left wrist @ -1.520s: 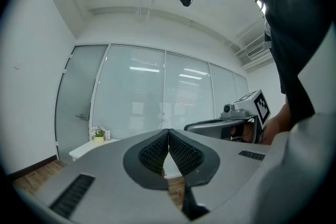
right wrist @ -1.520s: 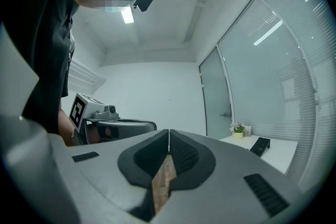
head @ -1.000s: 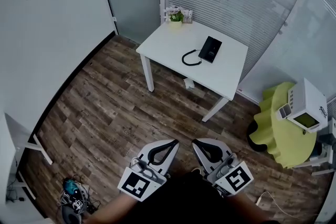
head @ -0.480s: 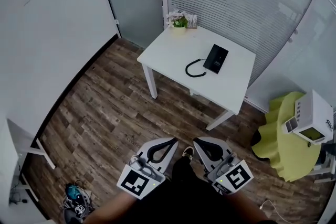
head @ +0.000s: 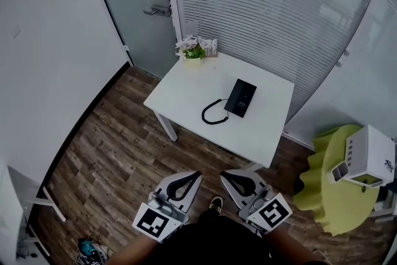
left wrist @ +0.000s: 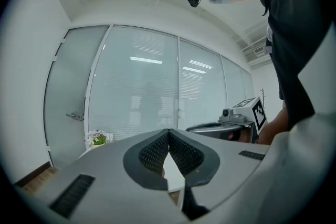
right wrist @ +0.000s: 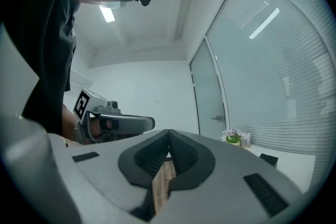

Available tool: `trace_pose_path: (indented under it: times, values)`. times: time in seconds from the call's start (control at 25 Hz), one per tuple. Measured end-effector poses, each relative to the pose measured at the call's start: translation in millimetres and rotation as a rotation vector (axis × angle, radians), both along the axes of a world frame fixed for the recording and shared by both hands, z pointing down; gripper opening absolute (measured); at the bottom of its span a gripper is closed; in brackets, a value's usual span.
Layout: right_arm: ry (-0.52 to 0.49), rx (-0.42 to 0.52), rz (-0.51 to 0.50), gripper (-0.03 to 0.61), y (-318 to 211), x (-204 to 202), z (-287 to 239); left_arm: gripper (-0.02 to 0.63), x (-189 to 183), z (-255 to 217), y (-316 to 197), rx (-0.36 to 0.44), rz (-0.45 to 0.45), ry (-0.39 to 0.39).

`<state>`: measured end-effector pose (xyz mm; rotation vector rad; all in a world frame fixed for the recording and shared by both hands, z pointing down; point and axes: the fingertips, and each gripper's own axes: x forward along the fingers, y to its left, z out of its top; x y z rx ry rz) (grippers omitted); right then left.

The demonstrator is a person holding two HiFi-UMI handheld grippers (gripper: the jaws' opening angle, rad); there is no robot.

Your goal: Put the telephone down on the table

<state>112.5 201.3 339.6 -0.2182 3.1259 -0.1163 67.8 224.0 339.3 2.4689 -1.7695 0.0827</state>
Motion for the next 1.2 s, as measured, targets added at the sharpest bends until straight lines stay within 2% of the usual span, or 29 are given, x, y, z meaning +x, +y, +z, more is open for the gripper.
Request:
trace_pose_path:
  times: [0.4, 0.76, 0.96, 1.2]
  values:
    - [-0.012, -0.002, 0.054, 0.021, -79.6, 14.7, -1.7, 0.011, 12.0, 3.4, -76.0, -0.019, 0.033, -0.008]
    - [-0.01, -0.038, 0.157, 0.021, -124.4, 10.9, 4.2, 0.01, 7.0, 12.2, -130.9, -0.019, 0.137, -0.004]
    - [0.012, -0.045, 0.247, 0.021, -163.5, -7.2, 10.9, 0.01, -10.4, 21.3, -175.4, -0.026, 0.229, 0.009]
    - [0.062, -0.056, 0.354, 0.021, -221.3, -45.0, 16.6, 0.01, -55.2, 28.9, -241.7, -0.033, 0.324, 0.006]
